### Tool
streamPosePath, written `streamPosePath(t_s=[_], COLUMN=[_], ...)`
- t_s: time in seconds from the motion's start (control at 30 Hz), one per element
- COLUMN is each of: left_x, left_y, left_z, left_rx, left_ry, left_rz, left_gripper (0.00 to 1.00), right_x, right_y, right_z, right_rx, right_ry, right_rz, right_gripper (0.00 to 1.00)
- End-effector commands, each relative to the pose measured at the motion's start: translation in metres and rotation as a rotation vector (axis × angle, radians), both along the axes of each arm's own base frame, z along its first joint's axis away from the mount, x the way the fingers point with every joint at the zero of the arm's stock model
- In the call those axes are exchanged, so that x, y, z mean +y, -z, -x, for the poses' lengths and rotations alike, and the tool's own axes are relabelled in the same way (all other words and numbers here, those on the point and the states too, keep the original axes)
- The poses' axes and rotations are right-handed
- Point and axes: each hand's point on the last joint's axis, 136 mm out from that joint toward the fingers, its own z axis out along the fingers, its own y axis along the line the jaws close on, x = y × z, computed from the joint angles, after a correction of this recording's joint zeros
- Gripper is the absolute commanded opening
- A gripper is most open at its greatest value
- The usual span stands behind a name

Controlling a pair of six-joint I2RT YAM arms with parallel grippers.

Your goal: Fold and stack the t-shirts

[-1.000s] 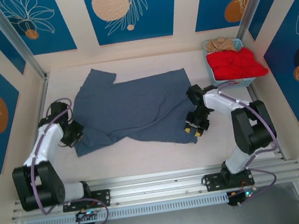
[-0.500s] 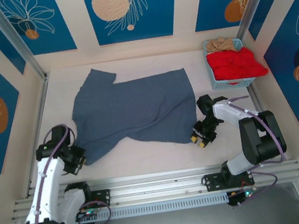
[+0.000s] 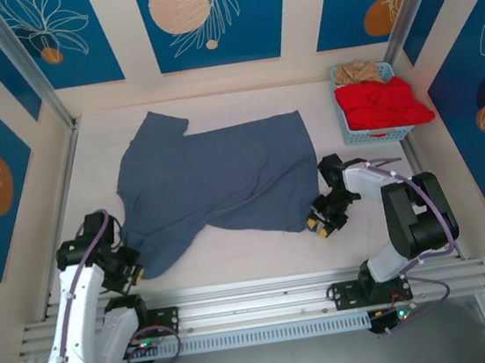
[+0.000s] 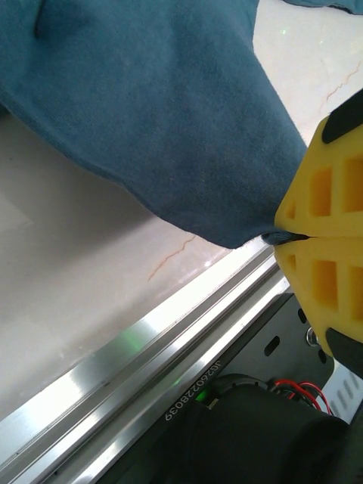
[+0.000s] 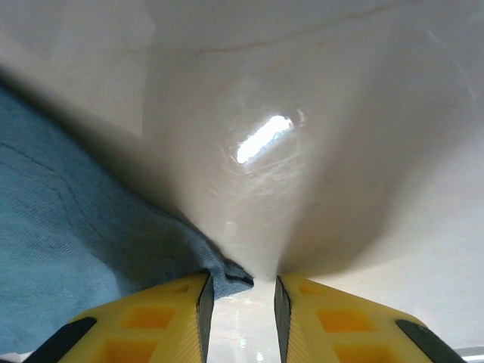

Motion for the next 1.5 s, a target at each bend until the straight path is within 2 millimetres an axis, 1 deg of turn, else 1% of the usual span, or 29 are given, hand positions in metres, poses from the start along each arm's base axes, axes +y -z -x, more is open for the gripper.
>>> streamPosePath(t_s=[0.0,0.1,0.13,0.2,0.3,0.33,0.4,0.5,0.63,0.73,0.87,0.97,1.07,1.13,1.2,1.27,1.3,1.37,1.47], left_x=[-0.006,-0.007,-0.007,-0.006,-0.007,-0.007,-0.009,-0.015,-0.021,-0.021,-0.02,-0.019,-0.022,-0.023,-0.023,-0.019,-0.017,-0.014,-0.011], left_y=[0.001,0.001,0.001,0.001,0.0,-0.001,-0.001,0.002,0.008,0.013,0.016,0.016,0.02,0.02,0.018,0.006,-0.002,-0.023,-0.048], left_z=[0.017,0.016,0.016,0.016,0.015,0.015,0.016,0.019,0.033,0.038,0.04,0.039,0.04,0.04,0.034,0.017,0.006,-0.022,-0.059], left_rx=[0.06,0.055,0.053,0.053,0.05,0.05,0.053,0.072,0.139,0.165,0.177,0.177,0.194,0.193,0.169,0.103,0.061,-0.036,-0.121], left_ry=[-0.03,-0.037,-0.036,-0.036,-0.045,-0.046,-0.055,-0.068,-0.05,-0.042,-0.058,-0.064,-0.068,-0.067,-0.064,-0.052,-0.042,-0.008,0.055], left_rz=[0.033,0.036,0.035,0.034,0.037,0.04,0.05,0.087,0.107,0.098,0.083,0.066,0.072,0.064,0.052,0.013,-0.006,-0.053,-0.111], left_gripper=[0.0,0.0,0.0,0.0,0.0,0.0,0.0,0.0,0.0,0.0,0.0,0.0,0.0,0.0,0.0,0.0,0.0,0.0,0.0], right_x=[0.001,0.001,0.002,0.002,-0.003,-0.007,-0.014,-0.029,-0.054,-0.068,-0.083,-0.081,-0.078,-0.077,-0.076,-0.075,-0.076,-0.076,-0.077], right_y=[0.005,0.011,0.011,0.011,0.009,0.006,-0.002,-0.021,-0.043,-0.05,-0.057,-0.054,-0.049,-0.049,-0.053,-0.06,-0.064,-0.072,-0.079], right_z=[0.004,0.006,0.004,0.001,0.001,0.0,0.001,0.003,0.012,0.018,0.018,0.016,0.016,0.016,0.014,0.011,0.01,0.007,0.0], right_rx=[0.029,0.043,0.033,0.027,0.025,0.017,0.002,-0.043,-0.07,-0.078,-0.097,-0.09,-0.069,-0.07,-0.087,-0.103,-0.111,-0.133,-0.157], right_ry=[0.018,0.008,0.002,0.0,-0.007,-0.01,-0.023,-0.05,-0.07,-0.062,-0.058,-0.065,-0.068,-0.066,-0.068,-0.078,-0.084,-0.094,-0.087], right_rz=[0.009,0.037,0.042,0.056,0.087,0.104,0.138,0.192,0.255,0.273,0.298,0.27,0.249,0.247,0.246,0.254,0.261,0.281,0.288], right_gripper=[0.3,0.28,0.26,0.21,0.03,0.0,0.0,0.0,0.0,0.0,0.0,0.0,0.0,0.0,0.0,0.0,0.0,0.0,0.0])
